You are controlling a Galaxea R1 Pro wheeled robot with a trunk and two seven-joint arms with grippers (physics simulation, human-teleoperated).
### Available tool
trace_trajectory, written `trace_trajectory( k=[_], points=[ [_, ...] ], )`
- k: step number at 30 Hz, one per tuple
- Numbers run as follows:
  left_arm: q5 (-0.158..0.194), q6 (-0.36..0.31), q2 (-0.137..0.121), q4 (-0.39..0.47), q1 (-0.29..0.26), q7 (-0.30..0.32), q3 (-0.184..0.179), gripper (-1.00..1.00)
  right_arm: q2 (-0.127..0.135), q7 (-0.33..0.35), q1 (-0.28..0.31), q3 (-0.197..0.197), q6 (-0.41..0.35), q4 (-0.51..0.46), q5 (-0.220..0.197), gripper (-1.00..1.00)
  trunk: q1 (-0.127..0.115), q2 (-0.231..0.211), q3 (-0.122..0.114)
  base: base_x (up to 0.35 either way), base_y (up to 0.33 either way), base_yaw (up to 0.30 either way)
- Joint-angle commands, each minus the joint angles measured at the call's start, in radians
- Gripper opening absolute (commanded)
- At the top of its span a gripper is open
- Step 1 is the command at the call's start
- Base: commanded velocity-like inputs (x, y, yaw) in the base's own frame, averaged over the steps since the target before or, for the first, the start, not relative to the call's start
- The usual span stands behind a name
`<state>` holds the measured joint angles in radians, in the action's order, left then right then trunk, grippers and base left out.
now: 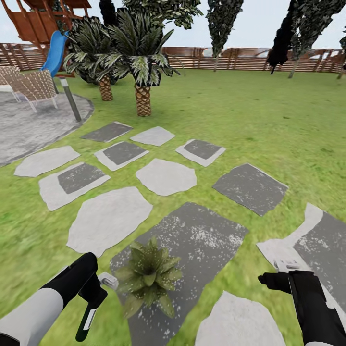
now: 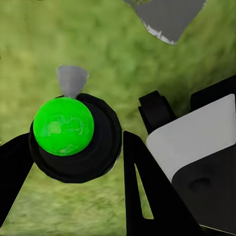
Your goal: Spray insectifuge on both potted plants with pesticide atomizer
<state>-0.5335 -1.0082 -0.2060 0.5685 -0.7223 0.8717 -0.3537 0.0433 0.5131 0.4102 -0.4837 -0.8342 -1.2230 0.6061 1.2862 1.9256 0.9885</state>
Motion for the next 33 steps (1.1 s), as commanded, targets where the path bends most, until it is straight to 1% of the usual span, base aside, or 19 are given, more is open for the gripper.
trace_trajectory(
  k=[1,8,16,23,26,33],
  points=[
    [-0.010,-0.001,-0.001,0.002,0.000,0.010,-0.004,-1.00,0.000,0.010,0.001,-0.001,-0.002,-0.001,0.011,1.00,-0.001,0.000,0.001,-0.220,0.153,-0.268],
    [-0.010,-0.001,-0.002,0.001,0.000,0.012,-0.004,-1.00,0.000,0.010,0.001,-0.001,-0.003,-0.001,0.011,1.00,-0.001,0.000,0.001,-0.181,0.249,-0.255],
    [-0.010,-0.002,-0.002,0.000,0.000,0.011,-0.006,-1.00,0.000,0.010,0.001,-0.001,-0.003,-0.001,0.011,1.00,-0.001,0.000,0.001,-0.015,0.327,-0.035],
    [-0.010,-0.002,-0.001,-0.001,0.000,0.012,-0.005,-1.00,0.000,0.010,0.001,-0.001,-0.002,-0.001,0.011,1.00,-0.001,0.000,0.001,0.000,0.316,-0.234],
    [-0.010,-0.002,-0.001,-0.001,0.000,0.012,-0.005,-1.00,0.000,0.010,0.001,-0.001,-0.003,-0.001,0.011,1.00,-0.001,0.000,0.001,0.000,0.116,-0.267],
    [-0.010,-0.002,-0.001,-0.001,0.000,0.013,-0.007,-1.00,0.001,0.010,0.001,-0.001,-0.003,-0.001,0.011,1.00,-0.001,0.000,0.001,0.000,0.013,-0.268]
  ],
)
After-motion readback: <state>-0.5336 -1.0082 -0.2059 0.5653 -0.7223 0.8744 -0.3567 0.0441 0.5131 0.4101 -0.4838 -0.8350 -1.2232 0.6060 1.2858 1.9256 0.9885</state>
